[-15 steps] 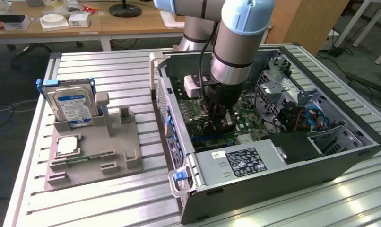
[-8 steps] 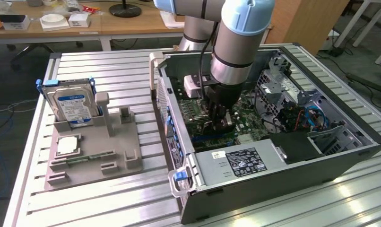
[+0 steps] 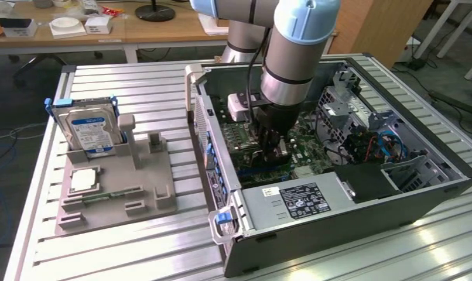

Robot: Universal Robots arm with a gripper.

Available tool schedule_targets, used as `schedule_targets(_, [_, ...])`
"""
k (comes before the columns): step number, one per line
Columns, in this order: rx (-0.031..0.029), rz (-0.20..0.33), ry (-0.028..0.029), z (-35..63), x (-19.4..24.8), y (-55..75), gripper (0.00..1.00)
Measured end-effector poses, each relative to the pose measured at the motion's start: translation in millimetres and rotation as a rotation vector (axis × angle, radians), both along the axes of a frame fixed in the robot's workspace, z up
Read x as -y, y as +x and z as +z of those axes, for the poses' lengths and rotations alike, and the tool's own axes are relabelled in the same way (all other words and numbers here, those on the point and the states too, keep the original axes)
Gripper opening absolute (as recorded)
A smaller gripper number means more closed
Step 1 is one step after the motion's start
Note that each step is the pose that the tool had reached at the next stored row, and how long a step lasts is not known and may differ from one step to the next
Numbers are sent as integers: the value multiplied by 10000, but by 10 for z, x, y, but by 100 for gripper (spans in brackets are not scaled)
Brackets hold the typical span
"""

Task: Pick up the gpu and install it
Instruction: 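Insert the gpu into the slot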

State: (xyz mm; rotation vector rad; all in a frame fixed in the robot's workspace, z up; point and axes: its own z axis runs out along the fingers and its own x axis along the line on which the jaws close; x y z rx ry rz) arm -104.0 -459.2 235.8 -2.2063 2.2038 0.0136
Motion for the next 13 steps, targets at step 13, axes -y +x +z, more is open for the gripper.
schedule_targets(13, [-3, 0, -5, -25, 0, -5, 27])
